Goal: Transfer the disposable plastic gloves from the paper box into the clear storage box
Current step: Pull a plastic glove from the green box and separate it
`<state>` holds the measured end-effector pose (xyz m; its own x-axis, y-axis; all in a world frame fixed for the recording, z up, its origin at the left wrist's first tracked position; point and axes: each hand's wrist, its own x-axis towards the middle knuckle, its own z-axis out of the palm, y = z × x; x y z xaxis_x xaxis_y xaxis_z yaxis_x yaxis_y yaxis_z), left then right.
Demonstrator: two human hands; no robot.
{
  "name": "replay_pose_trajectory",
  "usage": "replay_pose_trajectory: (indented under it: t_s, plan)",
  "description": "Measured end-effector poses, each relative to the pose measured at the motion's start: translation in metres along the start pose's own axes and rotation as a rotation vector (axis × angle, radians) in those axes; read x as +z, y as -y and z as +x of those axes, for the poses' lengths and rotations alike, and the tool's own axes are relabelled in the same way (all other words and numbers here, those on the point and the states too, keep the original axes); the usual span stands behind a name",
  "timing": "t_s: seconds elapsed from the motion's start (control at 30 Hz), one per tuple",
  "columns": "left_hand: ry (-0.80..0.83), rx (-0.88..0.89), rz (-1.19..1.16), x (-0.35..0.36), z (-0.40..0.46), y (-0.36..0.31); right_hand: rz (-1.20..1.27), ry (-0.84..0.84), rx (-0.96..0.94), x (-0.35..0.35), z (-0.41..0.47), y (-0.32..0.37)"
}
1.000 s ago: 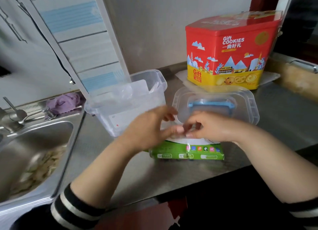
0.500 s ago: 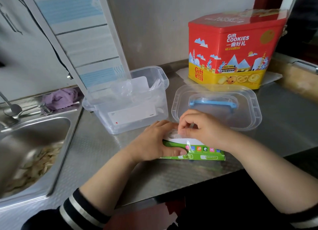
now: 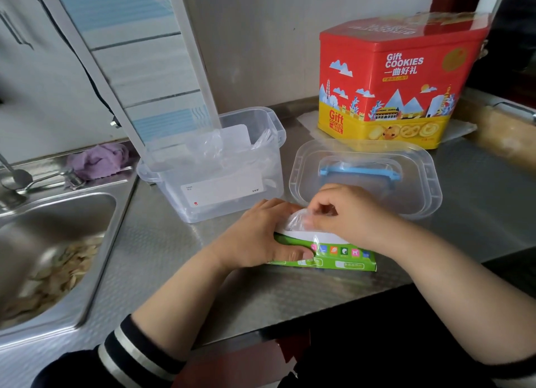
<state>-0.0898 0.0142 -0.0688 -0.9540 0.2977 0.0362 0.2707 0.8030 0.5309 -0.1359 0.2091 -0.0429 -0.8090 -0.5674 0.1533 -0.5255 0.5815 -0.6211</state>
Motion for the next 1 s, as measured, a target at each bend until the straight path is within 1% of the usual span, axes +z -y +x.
replay_pose_trajectory:
  t_s: [0.07, 0.13, 0.2, 0.3, 0.33, 0.37, 0.4, 0.47, 0.53, 0.57, 0.6, 0.73, 0.8, 0.87, 0.9, 1.0]
  plan:
    - [-0.018, 0.010, 0.001, -0.001, 0.000, 0.000, 0.097, -0.096, -0.074, 0.005, -0.001, 0.004]
    - [-0.023, 0.015, -0.008, -0.001, 0.002, 0.000, 0.320, -0.136, -0.077, 0.010, -0.003, 0.009]
    - [-0.015, 0.026, 0.002, 0.001, 0.004, 0.000, 0.615, -0.189, -0.017, 0.012, -0.003, 0.016]
    - [-0.013, 0.013, -0.087, 0.004, 0.002, -0.002, 1.177, -0.299, 0.089, -0.001, 0.004, 0.027]
    - [-0.029, 0.030, -0.067, 0.004, 0.001, -0.004, 1.308, -0.347, 0.076, -0.011, 0.007, 0.031]
    - [-0.038, 0.056, -0.019, 0.004, 0.001, -0.004, 1.356, -0.395, 0.045, -0.022, 0.010, 0.035]
    - [-0.037, 0.066, 0.017, 0.004, 0.000, -0.004, 1.332, -0.445, 0.010, -0.031, 0.012, 0.038]
    - [-0.029, 0.074, 0.061, 0.001, -0.001, -0.004, 1.207, -0.502, -0.056, -0.046, 0.015, 0.041]
    - [-0.064, 0.115, 0.113, -0.002, -0.003, -0.003, 1.064, -0.517, -0.080, -0.053, 0.016, 0.038]
    - [-0.079, 0.129, 0.083, -0.006, -0.006, -0.003, 0.995, -0.509, -0.091, -0.054, 0.014, 0.035]
    - [-0.094, 0.131, -0.026, -0.012, -0.006, -0.003, 0.931, -0.500, -0.110, -0.055, 0.012, 0.032]
    - [-0.165, 0.041, -0.775, -0.042, -0.005, -0.013, 0.717, -0.433, -0.182, -0.058, 0.004, 0.027]
    - [-0.179, 0.033, -0.976, -0.057, -0.003, -0.018, 0.627, -0.384, -0.224, -0.059, 0.001, 0.026]
    - [-0.204, 0.043, -1.045, -0.070, -0.003, -0.028, 0.557, -0.353, -0.245, -0.059, 0.000, 0.024]
    - [-0.222, 0.029, -1.039, -0.077, -0.005, -0.034, 0.529, -0.338, -0.258, -0.060, 0.000, 0.024]
    - [-0.296, -0.062, -0.891, -0.090, -0.001, -0.052, 0.423, -0.326, -0.267, -0.058, 0.001, 0.022]
